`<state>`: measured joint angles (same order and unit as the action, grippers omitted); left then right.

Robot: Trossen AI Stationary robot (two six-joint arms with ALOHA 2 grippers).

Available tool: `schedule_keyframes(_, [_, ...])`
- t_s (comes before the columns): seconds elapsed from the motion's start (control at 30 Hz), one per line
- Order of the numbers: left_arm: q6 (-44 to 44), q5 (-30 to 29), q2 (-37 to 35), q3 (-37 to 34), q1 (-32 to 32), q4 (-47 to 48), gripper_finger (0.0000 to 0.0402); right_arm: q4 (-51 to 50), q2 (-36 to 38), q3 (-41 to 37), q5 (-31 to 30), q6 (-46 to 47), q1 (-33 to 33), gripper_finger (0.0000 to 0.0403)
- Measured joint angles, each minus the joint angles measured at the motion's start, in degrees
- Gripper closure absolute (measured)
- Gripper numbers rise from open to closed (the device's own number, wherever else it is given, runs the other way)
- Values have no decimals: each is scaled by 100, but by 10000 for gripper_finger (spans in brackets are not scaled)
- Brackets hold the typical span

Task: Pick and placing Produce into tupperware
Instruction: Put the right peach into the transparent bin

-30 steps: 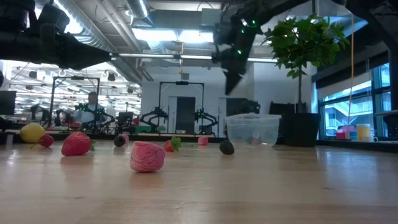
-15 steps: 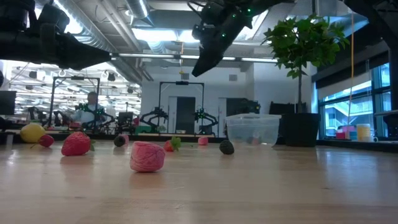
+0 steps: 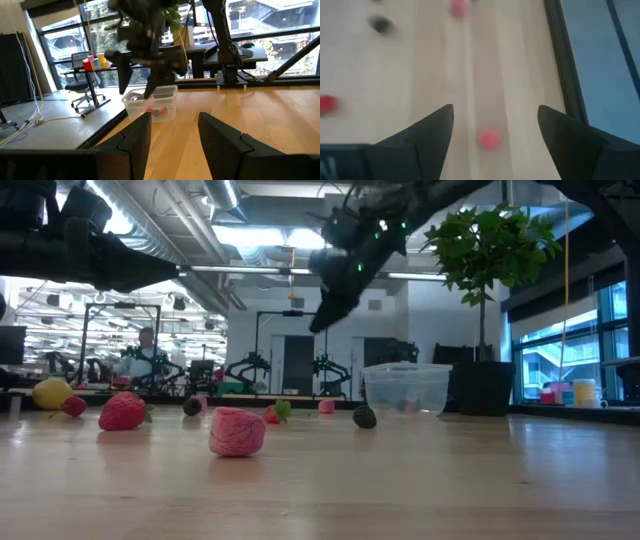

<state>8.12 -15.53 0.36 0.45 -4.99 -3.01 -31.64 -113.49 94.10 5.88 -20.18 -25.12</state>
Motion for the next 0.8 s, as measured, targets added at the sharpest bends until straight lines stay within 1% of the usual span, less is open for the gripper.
schedule_keyframes(0.03, [0,-2,2,-1,1,-1,244,53,-2,-130,-165,102,-6,115])
schedule_keyframes(0.1, [0,0,1,-1,2,-1,244,242,-4,-368,-292,224,-20,117])
schedule_keyframes(0.3, [2,-2,2,-2,0,-1,244,529,-4,-720,-327,1004,-26,127])
schedule_keyframes(0.43, [7,-2,2,-2,1,-1,244,545,-33,-738,-330,1531,-55,134])
schedule_keyframes(0.7, [23,-2,2,-1,0,-2,244,635,-324,-736,-637,1687,-57,142])
schedule_keyframes(0.8, [162,-2,2,-2,2,-1,244,601,-443,-736,-653,1687,-84,142])
